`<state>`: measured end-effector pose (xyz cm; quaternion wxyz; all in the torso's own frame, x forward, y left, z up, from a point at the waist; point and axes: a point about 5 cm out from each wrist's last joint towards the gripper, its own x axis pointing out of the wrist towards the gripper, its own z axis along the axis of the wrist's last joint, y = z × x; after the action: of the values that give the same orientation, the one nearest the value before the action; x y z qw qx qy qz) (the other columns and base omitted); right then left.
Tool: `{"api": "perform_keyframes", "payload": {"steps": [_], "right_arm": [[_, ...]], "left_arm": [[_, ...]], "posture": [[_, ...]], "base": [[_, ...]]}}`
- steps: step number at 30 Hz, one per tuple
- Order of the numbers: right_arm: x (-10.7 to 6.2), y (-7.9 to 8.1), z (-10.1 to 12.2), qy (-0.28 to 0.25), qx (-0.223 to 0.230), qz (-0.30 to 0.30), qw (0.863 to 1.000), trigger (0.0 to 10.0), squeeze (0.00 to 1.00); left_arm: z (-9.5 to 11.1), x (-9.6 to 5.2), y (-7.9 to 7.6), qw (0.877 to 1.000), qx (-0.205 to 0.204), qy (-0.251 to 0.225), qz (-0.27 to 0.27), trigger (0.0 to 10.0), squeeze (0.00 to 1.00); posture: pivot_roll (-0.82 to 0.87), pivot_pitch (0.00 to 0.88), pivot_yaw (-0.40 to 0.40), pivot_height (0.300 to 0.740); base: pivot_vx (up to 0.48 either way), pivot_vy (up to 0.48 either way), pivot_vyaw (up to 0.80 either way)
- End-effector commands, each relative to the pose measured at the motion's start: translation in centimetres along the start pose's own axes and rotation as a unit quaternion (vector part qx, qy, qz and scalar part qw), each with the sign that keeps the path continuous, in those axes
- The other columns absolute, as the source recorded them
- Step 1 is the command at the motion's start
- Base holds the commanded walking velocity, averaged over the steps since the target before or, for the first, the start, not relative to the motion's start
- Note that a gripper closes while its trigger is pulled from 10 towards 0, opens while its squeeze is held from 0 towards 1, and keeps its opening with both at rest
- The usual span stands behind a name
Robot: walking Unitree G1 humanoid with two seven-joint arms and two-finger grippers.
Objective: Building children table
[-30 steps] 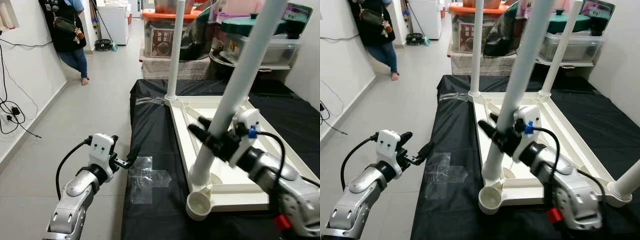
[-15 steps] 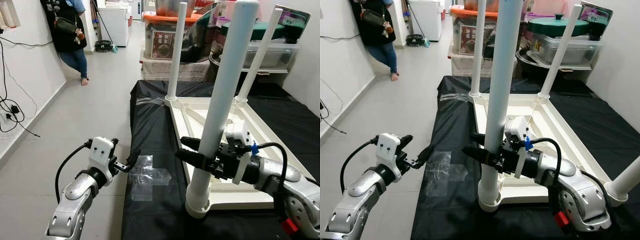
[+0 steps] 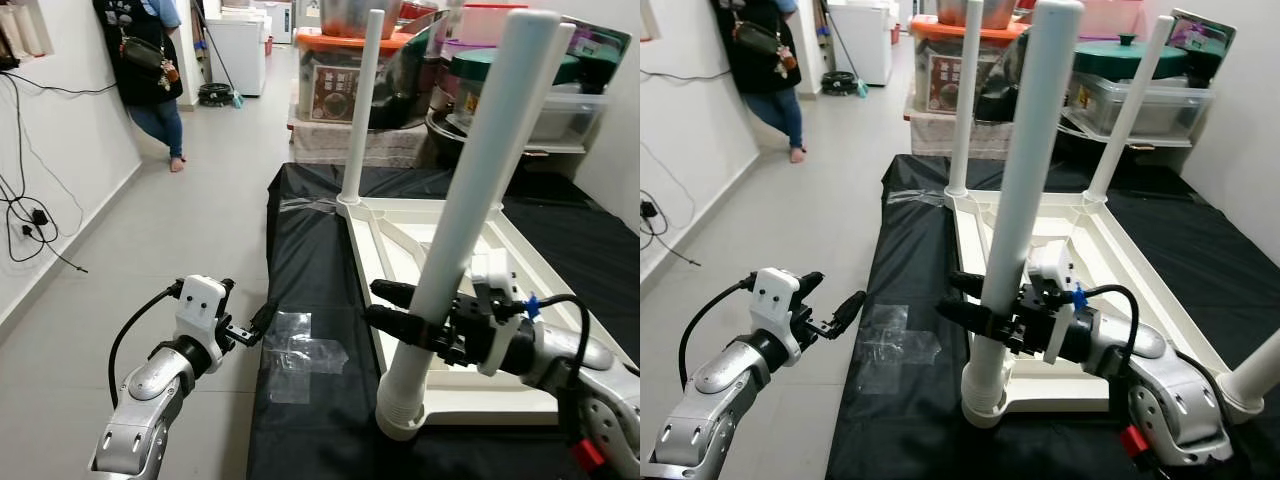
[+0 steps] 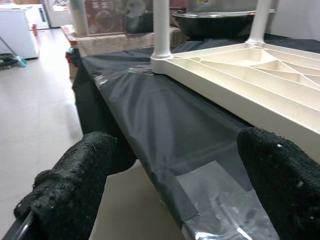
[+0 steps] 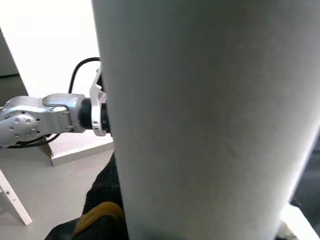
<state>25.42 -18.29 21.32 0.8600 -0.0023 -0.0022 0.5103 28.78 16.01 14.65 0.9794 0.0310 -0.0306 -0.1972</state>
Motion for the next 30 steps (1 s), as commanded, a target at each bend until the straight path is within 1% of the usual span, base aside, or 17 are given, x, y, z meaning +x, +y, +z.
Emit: {"api": "perform_keyframes", "payload": {"steps": [1,5,11,13,15,19,22,23,25,27,28,29,30], "right_arm": [[-0.5,-0.2,-1.3,0.027,0.024,-0.012,0.999,10.0,0.0],[-0.9,0.2,-1.5,0.017,0.041,-0.014,0.999,10.0,0.0],[-1.0,0.6,-1.8,0.012,0.047,-0.011,0.999,10.0,0.0],[-1.2,0.8,-2.3,0.011,0.052,-0.013,0.999,10.0,0.0],[-1.5,0.8,-2.7,0.01,0.055,-0.023,0.998,10.0,0.0],[-1.5,0.7,-2.8,0.009,0.056,-0.029,0.998,10.0,0.0],[-0.4,0.7,-2.8,-0.016,0.061,-0.045,0.997,10.0,0.0],[-0.4,0.7,-2.8,-0.016,0.061,-0.045,0.997,10.0,0.0],[0.2,1.5,-3.4,-0.013,0.065,-0.039,0.997,10.0,0.0],[0.2,1.5,-3.4,-0.013,0.065,-0.039,0.997,10.0,0.0],[0.4,1.8,-3.7,-0.01,0.066,-0.037,0.997,10.0,0.0],[0.4,1.8,-3.7,-0.01,0.066,-0.037,0.997,10.0,0.0],[0.7,2.0,-4.0,-0.001,0.059,-0.056,0.997,10.0,0.0]], "left_arm": [[-0.4,-0.1,0.1,1.0,0.002,0.008,0.0,10.0,0.0],[-0.4,-0.1,0.2,1.0,0.004,0.01,-0.004,10.0,0.0],[-0.5,-0.1,0.3,1.0,0.005,0.011,-0.005,10.0,0.0],[-0.5,-0.1,0.4,1.0,0.007,0.012,-0.007,10.0,0.0],[-0.5,0.0,0.6,1.0,0.009,0.014,-0.01,10.0,0.0],[-0.4,0.0,0.6,1.0,0.01,0.014,-0.012,10.0,0.0],[-0.3,0.2,0.5,1.0,0.013,0.014,-0.016,10.0,0.0],[-0.3,0.2,0.5,1.0,0.013,0.014,-0.016,10.0,0.0],[-0.4,0.0,0.5,1.0,0.013,0.015,-0.014,10.0,0.0],[-0.4,0.0,0.5,1.0,0.013,0.015,-0.014,10.0,0.0],[-0.5,0.0,0.5,1.0,0.013,0.016,-0.013,10.0,0.0],[-0.5,0.0,0.5,1.0,0.013,0.016,-0.013,10.0,0.0],[-0.6,-0.2,0.6,1.0,0.014,0.017,-0.011,10.0,0.0]], "posture": [[0.06,0.0,-0.063,0.74],[0.05,0.0,-0.054,0.74],[0.05,0.0,-0.049,0.74],[0.05,0.0,-0.038,0.74],[0.05,0.0,-0.034,0.74],[0.05,0.0,-0.032,0.74],[0.05,0.0,-0.032,0.74],[0.05,0.0,-0.032,0.74],[0.05,0.0,-0.032,0.74],[0.05,0.0,-0.032,0.74],[0.05,0.0,-0.032,0.74],[0.05,0.0,-0.032,0.74],[0.06,0.0,-0.033,0.74]], "base": [[0.0,0.0,0.0],[0.0,0.0,0.0],[0.0,0.0,0.0],[0.0,0.0,0.0],[0.0,0.0,0.0],[0.0,0.0,0.0],[0.0,0.0,0.0],[0.0,0.0,0.0],[0.0,0.0,0.0],[0.0,0.0,0.0],[0.0,0.0,0.0],[0.0,0.0,0.0],[0.0,0.0,0.0]]}}
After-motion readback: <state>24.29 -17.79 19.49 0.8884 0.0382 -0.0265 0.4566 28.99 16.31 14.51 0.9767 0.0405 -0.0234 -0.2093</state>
